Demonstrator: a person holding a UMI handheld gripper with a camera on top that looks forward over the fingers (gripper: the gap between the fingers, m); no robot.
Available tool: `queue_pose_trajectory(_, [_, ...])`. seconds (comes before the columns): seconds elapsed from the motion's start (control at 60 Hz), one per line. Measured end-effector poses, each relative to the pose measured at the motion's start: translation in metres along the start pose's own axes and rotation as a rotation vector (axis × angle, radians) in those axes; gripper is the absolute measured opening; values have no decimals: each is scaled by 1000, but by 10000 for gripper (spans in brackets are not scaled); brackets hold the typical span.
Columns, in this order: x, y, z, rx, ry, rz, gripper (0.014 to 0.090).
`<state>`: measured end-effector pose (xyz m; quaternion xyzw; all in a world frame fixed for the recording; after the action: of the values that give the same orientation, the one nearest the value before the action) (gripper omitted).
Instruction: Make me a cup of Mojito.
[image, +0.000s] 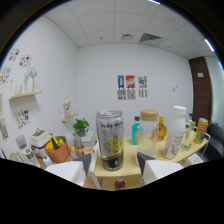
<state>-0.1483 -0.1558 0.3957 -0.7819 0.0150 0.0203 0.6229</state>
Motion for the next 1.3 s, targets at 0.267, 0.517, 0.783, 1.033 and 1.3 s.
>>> queue_pose_trajectory(0.267, [-7,-13,50,5,18,-16,855])
queue_pose_trajectory(0.517, [-6,-21,65,13,34,-11,541])
queue_pose_trajectory(0.783, [-7,-20,61,2,12,-26,515])
queue_pose_trajectory(1.033, [-6,-49,-3,115,-17,-54,516])
queue_pose_trajectory(1.3, [37,27,-55,66,-17,-41,516])
